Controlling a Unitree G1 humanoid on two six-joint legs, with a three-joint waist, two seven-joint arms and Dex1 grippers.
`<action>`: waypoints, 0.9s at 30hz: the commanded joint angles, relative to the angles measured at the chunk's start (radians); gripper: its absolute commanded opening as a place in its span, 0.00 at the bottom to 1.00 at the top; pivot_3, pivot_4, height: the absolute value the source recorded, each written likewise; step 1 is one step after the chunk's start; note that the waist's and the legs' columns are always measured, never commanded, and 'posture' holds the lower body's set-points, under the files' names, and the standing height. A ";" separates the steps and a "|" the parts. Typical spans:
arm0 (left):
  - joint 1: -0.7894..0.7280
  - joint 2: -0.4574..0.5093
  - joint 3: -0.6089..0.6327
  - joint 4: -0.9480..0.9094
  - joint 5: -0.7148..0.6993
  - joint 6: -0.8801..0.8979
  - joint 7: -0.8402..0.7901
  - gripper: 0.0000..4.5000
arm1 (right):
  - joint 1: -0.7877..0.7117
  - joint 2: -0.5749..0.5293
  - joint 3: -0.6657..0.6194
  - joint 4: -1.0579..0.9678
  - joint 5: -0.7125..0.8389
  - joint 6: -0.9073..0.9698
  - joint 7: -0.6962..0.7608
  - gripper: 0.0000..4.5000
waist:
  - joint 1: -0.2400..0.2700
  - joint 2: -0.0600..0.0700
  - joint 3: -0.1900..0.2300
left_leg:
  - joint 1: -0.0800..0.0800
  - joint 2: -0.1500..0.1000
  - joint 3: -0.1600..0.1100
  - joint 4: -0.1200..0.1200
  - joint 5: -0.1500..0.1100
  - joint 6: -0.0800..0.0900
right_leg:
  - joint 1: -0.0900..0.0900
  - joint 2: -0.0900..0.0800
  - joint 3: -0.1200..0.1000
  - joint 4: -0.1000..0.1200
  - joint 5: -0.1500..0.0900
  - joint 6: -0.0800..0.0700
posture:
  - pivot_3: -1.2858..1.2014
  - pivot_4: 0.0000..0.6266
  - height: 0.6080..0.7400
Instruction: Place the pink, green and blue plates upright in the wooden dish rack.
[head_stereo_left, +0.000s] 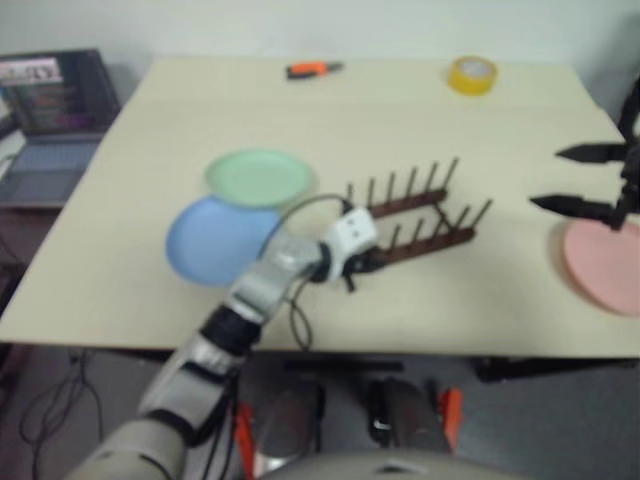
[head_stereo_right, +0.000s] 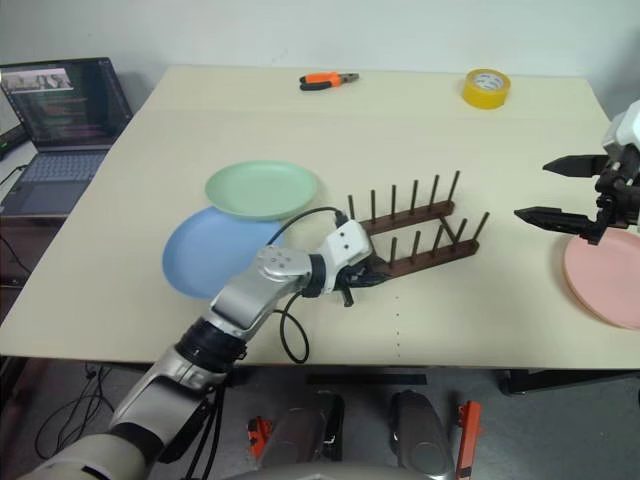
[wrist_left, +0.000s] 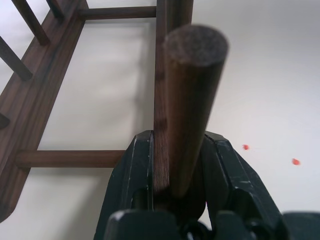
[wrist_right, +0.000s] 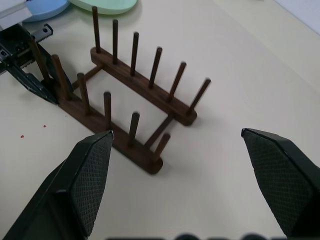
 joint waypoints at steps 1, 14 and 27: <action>-0.033 -0.083 -0.033 0.058 0.014 -0.075 -0.022 0.22 | 0.024 -0.014 -0.066 -0.058 0.024 0.004 -0.009 1.00 | 0.002 0.000 0.000 | -0.001 0.000 0.000 0.000 -0.001 0.001 | 0.000 0.000 0.000 -0.002 0.001 0.001 | 0.52 0.24 1.00; -0.112 -0.190 -0.045 0.256 0.113 -0.205 -0.033 0.22 | 0.109 -0.027 -0.156 -0.124 0.048 0.036 -0.034 1.00 | -0.001 0.000 0.000 | -0.001 0.000 0.003 0.002 -0.003 0.006 | 0.000 -0.001 0.001 -0.004 0.002 0.004 | 0.52 0.24 1.00; -0.143 -0.200 -0.023 0.290 0.149 -0.198 -0.026 0.61 | 0.133 -0.019 -0.169 -0.143 0.055 0.049 -0.053 1.00 | -0.005 0.000 0.000 | -0.001 0.000 0.003 0.002 -0.003 0.006 | 0.000 -0.001 0.002 -0.004 0.003 0.005 | 0.52 0.24 1.00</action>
